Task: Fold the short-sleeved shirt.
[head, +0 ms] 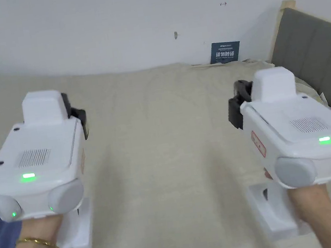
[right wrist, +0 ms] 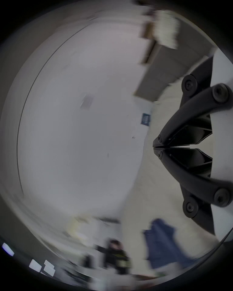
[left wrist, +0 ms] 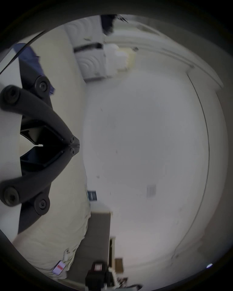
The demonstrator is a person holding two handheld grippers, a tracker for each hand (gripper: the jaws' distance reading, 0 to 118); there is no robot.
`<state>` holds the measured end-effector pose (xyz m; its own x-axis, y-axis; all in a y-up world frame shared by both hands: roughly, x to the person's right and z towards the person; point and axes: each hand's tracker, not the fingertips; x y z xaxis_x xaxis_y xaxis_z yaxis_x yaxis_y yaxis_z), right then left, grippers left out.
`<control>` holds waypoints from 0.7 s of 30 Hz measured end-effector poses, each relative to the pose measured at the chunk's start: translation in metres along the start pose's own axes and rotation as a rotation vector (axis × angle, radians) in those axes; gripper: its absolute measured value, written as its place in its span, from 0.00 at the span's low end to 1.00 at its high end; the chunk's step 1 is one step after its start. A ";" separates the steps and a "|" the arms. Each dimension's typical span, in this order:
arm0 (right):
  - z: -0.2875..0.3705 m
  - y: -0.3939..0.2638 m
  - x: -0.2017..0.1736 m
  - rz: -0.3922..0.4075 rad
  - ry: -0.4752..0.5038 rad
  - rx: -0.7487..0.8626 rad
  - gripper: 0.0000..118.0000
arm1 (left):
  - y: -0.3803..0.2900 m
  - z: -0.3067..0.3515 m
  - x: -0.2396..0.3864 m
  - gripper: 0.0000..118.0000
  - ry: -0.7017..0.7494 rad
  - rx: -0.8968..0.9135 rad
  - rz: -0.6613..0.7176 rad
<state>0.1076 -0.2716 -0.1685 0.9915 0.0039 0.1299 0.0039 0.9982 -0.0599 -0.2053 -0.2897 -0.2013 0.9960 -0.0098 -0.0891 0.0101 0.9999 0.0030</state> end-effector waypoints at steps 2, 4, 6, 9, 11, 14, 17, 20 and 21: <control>0.004 -0.022 0.000 -0.040 -0.050 -0.032 0.00 | -0.018 0.006 -0.002 0.00 -0.013 -0.029 -0.028; 0.008 -0.041 0.003 -0.034 -0.081 -0.072 0.00 | -0.034 0.011 -0.001 0.00 -0.032 -0.087 0.003; 0.015 -0.060 0.001 -0.028 -0.071 -0.116 0.00 | -0.049 0.015 -0.001 0.00 -0.025 -0.120 0.048; 0.022 -0.081 -0.001 0.024 -0.059 -0.184 0.00 | -0.064 0.019 0.003 0.00 -0.039 -0.155 0.020; 0.026 -0.088 -0.002 0.020 -0.045 -0.201 0.00 | -0.074 0.023 0.007 0.00 -0.053 -0.167 -0.031; 0.029 -0.089 -0.003 0.019 -0.042 -0.208 0.00 | -0.080 0.026 0.011 0.00 -0.065 -0.184 -0.043; 0.031 -0.085 -0.005 0.026 -0.033 -0.195 0.00 | -0.081 0.028 0.014 0.00 -0.072 -0.188 -0.054; 0.031 -0.078 -0.006 0.032 -0.027 -0.173 0.00 | -0.080 0.027 0.015 0.00 -0.081 -0.182 -0.080; 0.031 -0.076 -0.007 0.034 -0.025 -0.170 0.00 | -0.079 0.026 0.016 0.00 -0.084 -0.179 -0.083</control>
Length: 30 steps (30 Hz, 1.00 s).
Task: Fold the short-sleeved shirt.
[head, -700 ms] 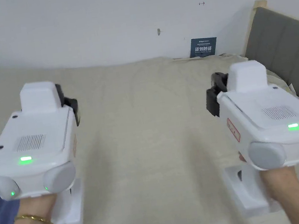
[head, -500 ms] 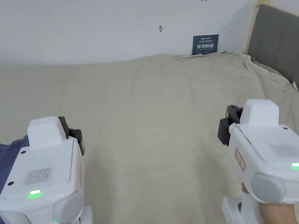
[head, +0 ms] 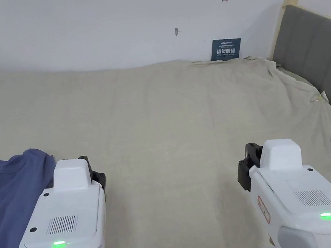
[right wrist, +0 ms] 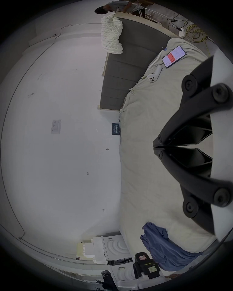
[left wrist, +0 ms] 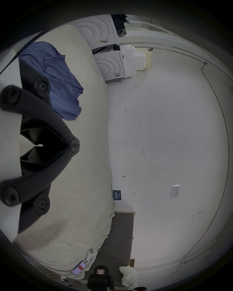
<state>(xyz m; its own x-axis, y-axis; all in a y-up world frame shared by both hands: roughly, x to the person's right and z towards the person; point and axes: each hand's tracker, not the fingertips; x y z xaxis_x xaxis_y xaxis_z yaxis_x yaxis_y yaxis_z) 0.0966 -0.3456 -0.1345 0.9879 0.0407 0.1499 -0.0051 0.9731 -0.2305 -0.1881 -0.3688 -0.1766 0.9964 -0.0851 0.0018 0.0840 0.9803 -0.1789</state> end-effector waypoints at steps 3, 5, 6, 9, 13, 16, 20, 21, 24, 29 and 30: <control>0.000 0.003 -0.001 0.004 0.000 0.014 0.00 | 0.004 0.001 0.000 0.00 -0.006 0.013 -0.001; 0.001 0.005 0.000 0.007 0.002 0.020 0.00 | 0.006 0.002 0.000 0.00 -0.010 0.020 -0.007; 0.001 0.005 0.000 0.008 0.004 0.021 0.00 | 0.006 0.003 0.000 0.00 -0.012 0.024 -0.012; 0.002 0.006 0.000 0.009 0.003 0.025 0.00 | 0.007 0.003 0.001 0.00 -0.013 0.030 -0.024; 0.004 0.005 0.001 0.023 0.001 0.025 0.00 | 0.008 0.004 0.002 0.00 -0.022 0.030 -0.021; 0.005 0.005 0.002 0.022 -0.004 0.027 0.00 | 0.008 0.005 0.004 0.00 -0.023 0.030 -0.025; 0.006 0.005 0.003 0.016 -0.007 0.034 0.00 | 0.010 0.005 0.005 0.00 -0.028 0.036 -0.024; 0.006 0.005 0.003 0.020 -0.008 0.035 0.00 | 0.010 0.005 0.005 0.00 -0.028 0.037 -0.028; 0.007 0.006 0.003 0.028 -0.007 0.036 0.00 | 0.010 0.006 0.005 0.00 -0.028 0.038 -0.027; 0.007 0.005 0.004 0.023 -0.005 0.036 0.00 | 0.011 0.006 0.006 0.00 -0.029 0.042 -0.029; 0.007 0.005 0.004 0.023 -0.006 0.035 0.00 | 0.011 0.006 0.005 0.00 -0.030 0.042 -0.030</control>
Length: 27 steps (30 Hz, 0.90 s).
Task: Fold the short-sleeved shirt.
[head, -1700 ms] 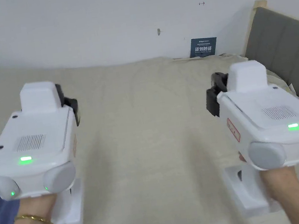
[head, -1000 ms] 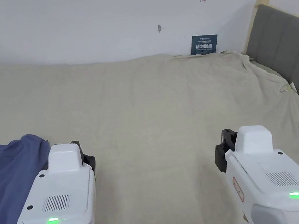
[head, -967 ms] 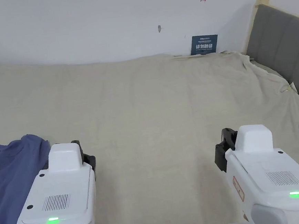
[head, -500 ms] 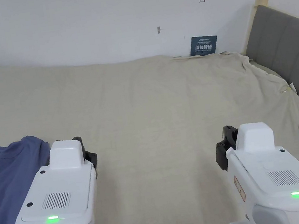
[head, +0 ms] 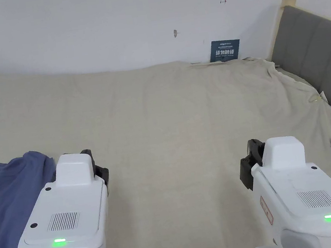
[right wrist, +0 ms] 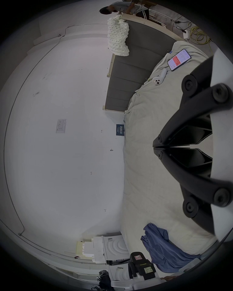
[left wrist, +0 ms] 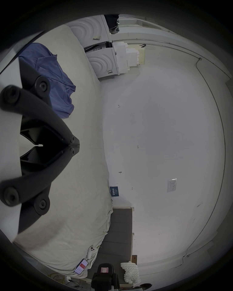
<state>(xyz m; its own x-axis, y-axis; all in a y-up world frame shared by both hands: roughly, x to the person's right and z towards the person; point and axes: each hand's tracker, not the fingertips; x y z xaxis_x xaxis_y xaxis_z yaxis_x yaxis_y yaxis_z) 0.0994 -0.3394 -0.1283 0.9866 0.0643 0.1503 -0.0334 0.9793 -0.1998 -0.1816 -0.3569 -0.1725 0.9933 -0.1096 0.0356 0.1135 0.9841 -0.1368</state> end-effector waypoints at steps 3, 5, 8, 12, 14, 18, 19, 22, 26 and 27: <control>0.000 0.000 0.000 0.000 0.004 -0.002 0.00 | 0.001 0.001 0.000 0.00 -0.002 0.002 0.005; 0.000 0.000 0.000 0.000 0.005 0.000 0.00 | 0.002 0.001 0.000 0.00 -0.002 0.006 0.008; 0.001 0.000 -0.001 0.006 0.004 0.002 0.00 | 0.002 0.001 0.000 0.00 -0.001 0.008 0.005; 0.001 0.000 -0.001 0.008 0.007 0.002 0.00 | 0.002 0.001 0.000 0.00 -0.001 0.009 0.011; 0.001 0.000 -0.001 0.010 0.007 0.001 0.00 | 0.002 0.001 0.000 0.00 -0.003 0.009 0.011; 0.001 0.000 0.000 0.009 0.004 0.000 0.00 | 0.003 0.000 0.000 0.00 -0.003 0.011 0.009; 0.001 0.000 0.000 0.008 0.004 -0.001 0.00 | 0.003 0.000 0.000 0.00 -0.004 0.010 0.010; 0.002 0.000 0.001 0.010 0.001 0.000 0.00 | 0.003 0.000 0.000 0.00 -0.005 0.011 0.012; 0.001 0.001 0.001 0.006 -0.002 0.000 0.00 | 0.002 0.001 0.000 0.00 -0.004 0.011 0.012; 0.001 0.001 0.001 0.006 -0.001 -0.001 0.00 | 0.002 0.001 -0.001 0.00 -0.001 0.011 0.013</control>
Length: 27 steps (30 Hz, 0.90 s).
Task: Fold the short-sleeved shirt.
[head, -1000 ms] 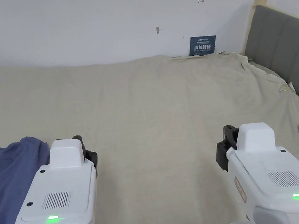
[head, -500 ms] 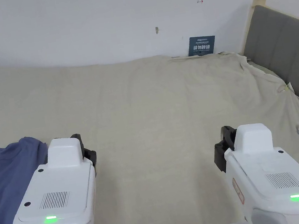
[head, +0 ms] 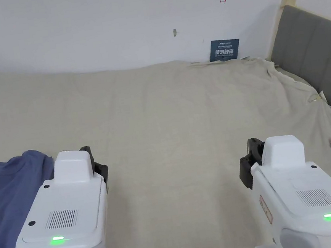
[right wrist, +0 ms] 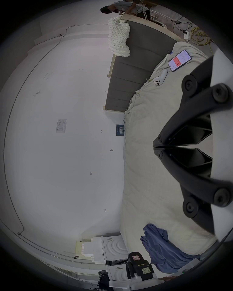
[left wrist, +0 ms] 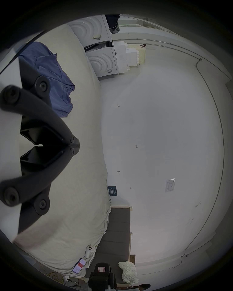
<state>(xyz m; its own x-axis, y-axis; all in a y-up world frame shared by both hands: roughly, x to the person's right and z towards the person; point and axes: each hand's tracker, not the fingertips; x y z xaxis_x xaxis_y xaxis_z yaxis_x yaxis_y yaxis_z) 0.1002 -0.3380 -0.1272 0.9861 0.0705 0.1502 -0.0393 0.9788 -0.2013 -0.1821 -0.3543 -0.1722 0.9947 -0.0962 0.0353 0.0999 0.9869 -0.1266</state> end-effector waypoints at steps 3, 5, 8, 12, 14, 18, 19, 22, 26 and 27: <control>-0.001 0.003 -0.005 -0.008 0.015 0.001 0.00 | 0.001 0.001 -0.005 0.00 0.012 0.001 0.012; -0.003 0.006 -0.012 -0.004 0.028 0.008 0.00 | 0.001 0.002 -0.010 0.00 0.025 0.002 0.011; -0.008 0.009 -0.028 0.019 0.076 0.015 0.00 | 0.003 0.008 -0.024 0.00 0.061 0.009 0.017; -0.015 0.013 -0.053 0.025 0.153 0.020 0.00 | 0.002 0.016 -0.048 0.00 0.134 0.005 0.022; -0.019 0.015 -0.067 0.033 0.195 0.021 0.00 | 0.002 0.023 -0.060 0.00 0.179 0.003 0.030; -0.023 0.018 -0.097 0.050 0.282 0.028 0.00 | 0.001 0.039 -0.084 0.00 0.259 -0.004 0.037; -0.024 0.018 -0.104 0.052 0.298 0.029 0.00 | 0.000 0.042 -0.089 0.00 0.276 -0.006 0.038; -0.025 0.020 -0.126 0.056 0.354 0.032 0.00 | -0.004 0.053 -0.108 0.00 0.330 -0.017 0.052; -0.023 0.022 -0.156 0.078 0.431 0.040 0.00 | -0.010 0.068 -0.130 0.00 0.391 -0.025 0.060; -0.022 0.023 -0.163 0.079 0.449 0.041 0.00 | -0.011 0.071 -0.135 0.00 0.403 -0.031 0.056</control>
<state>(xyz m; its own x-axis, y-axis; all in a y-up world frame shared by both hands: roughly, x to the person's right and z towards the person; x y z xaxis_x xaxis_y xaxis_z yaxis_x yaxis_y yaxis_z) -0.0575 -0.3316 -0.1777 0.9517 0.0639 -0.3002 -0.1150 0.9811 -0.1556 -0.3189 -0.3427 -0.1051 0.9271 -0.0919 -0.3633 0.0401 0.9882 -0.1476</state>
